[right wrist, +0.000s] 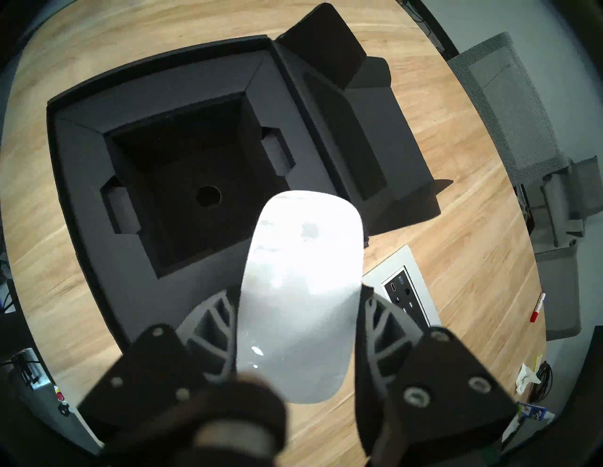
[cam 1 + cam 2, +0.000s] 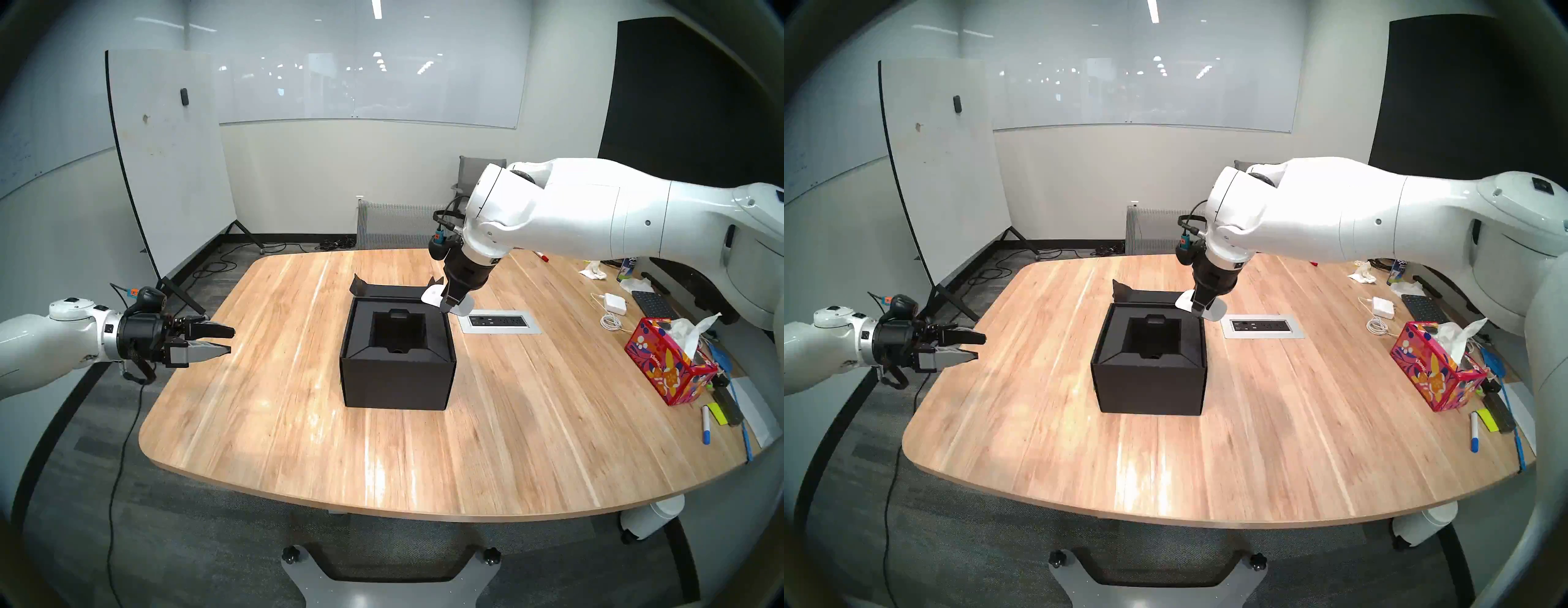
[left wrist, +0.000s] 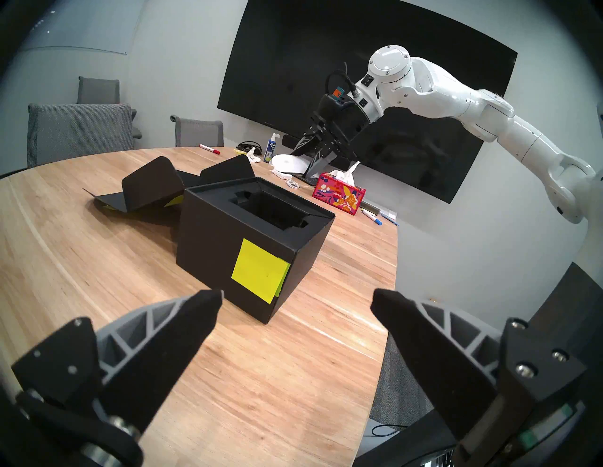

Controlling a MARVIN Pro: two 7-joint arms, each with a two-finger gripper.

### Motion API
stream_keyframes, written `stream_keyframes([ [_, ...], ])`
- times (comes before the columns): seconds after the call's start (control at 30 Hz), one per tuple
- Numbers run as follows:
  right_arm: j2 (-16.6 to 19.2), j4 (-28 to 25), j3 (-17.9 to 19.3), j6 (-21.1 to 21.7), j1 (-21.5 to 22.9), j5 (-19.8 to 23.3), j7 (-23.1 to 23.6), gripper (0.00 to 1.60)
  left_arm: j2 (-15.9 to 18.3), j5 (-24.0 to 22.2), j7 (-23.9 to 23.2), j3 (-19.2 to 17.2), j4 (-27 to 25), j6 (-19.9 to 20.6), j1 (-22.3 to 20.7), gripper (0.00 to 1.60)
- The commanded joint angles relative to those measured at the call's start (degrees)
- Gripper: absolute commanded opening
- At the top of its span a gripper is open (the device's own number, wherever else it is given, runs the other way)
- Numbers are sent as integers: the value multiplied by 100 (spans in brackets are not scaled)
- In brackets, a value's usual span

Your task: Open the box and place the mouse inside

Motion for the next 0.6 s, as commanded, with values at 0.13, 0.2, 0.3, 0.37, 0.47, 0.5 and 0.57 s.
stream_keyframes([
  [0.13, -226, 252, 120, -177, 40, -12, 69, 0, -14, -47, 0, -65, -14, 5, -66, 160],
  [0.2, -277, 325, 100, -238, 36, -47, 121, 0, -14, -47, 0, -65, -14, 5, -66, 160],
  [0.3, -360, 445, 85, -302, 27, -87, 194, 0, -14, -47, 0, -65, -14, 5, -66, 160],
  [0.37, -412, 528, 78, -358, 17, -125, 255, 0, -14, -47, 0, -65, -14, 5, -66, 160],
  [0.47, -486, 663, 71, -454, -12, -175, 346, 0, -14, -47, 0, -65, -14, 5, -66, 160],
  [0.5, -509, 708, 72, -502, -25, -194, 378, 0, -14, -47, 0, -65, -14, 5, -66, 160],
  [0.57, -569, 803, 69, -572, -44, -230, 437, 0, -14, -47, 0, -65, -14, 5, -66, 160],
])
